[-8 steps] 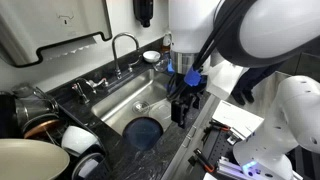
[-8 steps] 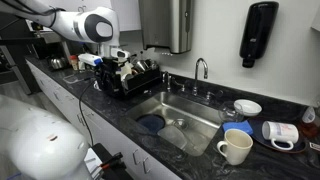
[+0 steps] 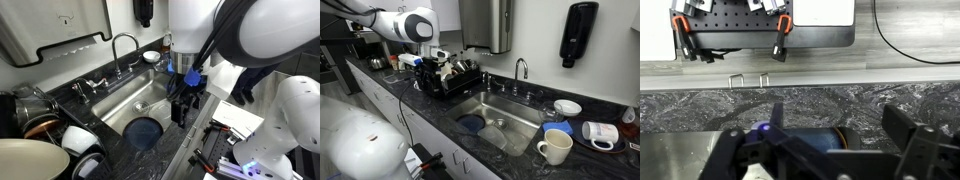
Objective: Remove the cream white plate from the dish rack and put it in the sink
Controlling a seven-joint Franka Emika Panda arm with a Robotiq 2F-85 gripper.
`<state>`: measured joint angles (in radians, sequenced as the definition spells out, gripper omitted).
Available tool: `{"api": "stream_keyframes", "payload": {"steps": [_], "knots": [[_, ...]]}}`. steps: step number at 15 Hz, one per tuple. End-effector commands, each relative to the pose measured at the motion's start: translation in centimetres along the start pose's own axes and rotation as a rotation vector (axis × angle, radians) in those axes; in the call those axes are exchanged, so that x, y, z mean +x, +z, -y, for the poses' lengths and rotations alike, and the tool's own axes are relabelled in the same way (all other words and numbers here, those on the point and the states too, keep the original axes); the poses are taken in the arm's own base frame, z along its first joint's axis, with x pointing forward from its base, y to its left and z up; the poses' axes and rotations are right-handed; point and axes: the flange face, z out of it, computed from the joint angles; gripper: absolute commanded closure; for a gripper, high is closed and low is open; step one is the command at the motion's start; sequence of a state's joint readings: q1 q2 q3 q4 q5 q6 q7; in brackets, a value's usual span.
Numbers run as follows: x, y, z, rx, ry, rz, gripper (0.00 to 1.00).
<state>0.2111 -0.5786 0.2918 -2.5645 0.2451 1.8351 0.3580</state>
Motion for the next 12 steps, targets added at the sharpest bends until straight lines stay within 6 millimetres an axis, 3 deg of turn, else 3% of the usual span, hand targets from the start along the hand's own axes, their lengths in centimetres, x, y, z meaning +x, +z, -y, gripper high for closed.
{"api": "stream_keyframes", "payload": {"steps": [1, 6, 12], "knots": [[0.0, -0.1, 0.0, 0.0, 0.0, 0.001, 0.0], [0.8, -1.4, 0.2, 0.058, -0.076, -0.163, 0.0], [3.6, -4.1, -0.1, 0.206, -0.138, -0.442, 0.0]]}}
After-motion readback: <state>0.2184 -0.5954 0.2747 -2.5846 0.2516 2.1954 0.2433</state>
